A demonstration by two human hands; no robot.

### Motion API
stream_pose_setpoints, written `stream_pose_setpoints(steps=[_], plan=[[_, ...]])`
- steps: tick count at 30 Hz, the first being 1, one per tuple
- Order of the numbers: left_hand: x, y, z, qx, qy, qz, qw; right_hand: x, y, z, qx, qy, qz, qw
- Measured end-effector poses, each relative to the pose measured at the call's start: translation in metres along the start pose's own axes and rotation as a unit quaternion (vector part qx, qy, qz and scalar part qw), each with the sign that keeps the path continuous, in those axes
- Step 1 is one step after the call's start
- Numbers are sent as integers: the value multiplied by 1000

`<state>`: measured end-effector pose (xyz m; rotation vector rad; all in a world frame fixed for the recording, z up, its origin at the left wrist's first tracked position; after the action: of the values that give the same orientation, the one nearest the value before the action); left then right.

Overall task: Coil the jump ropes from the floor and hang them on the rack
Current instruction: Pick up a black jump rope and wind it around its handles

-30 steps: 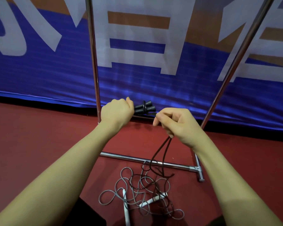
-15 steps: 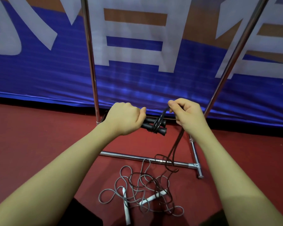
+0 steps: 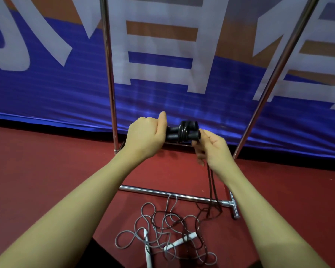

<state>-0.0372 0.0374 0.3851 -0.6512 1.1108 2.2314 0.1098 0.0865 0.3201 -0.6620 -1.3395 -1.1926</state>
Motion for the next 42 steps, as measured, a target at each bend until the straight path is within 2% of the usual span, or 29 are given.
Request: stream_pose_setpoints(steps=[4, 8, 12, 18, 21, 25, 31, 34, 37, 42], plan=[[27, -2, 5, -25, 126, -23, 991, -2, -21, -2, 43, -4, 28, 999], [50, -9, 6, -29, 192, 15, 981, 1, -37, -6, 98, 3, -27, 995], [61, -18, 7, -11, 199, 77, 977, 9, -35, -11, 116, 12, -89, 989], [63, -24, 4, 7, 195, 132, 972, 10, -34, -16, 127, 9, -116, 985], [65, -28, 3, 18, 184, 171, 968, 13, -35, -17, 138, 37, -179, 973], [70, -36, -2, 45, 147, 233, 960, 18, -44, -22, 161, 119, -297, 934], [53, -63, -7, 138, 36, 288, 947, 26, -28, -15, 101, 155, -330, 926], [38, -70, -10, 166, -36, 280, 945, 30, -13, -10, 55, 155, -313, 935], [21, -71, -15, 182, -98, 266, 942, 27, 3, -4, 28, 118, -257, 959], [-6, -59, -21, 143, -209, 189, 949, 11, 15, 1, 19, 43, -188, 981]])
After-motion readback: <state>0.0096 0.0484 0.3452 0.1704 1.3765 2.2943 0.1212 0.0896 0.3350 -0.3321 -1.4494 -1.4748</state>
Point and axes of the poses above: each hand's wrist, its own z-axis towards the middle knuckle, its own y-axis out of the back of the hand, x = y × z, the point moved 10 cm from there along z, towards the middle knuckle, and after that the axes turned 12 degrees about -z, right-handed, at the moved point
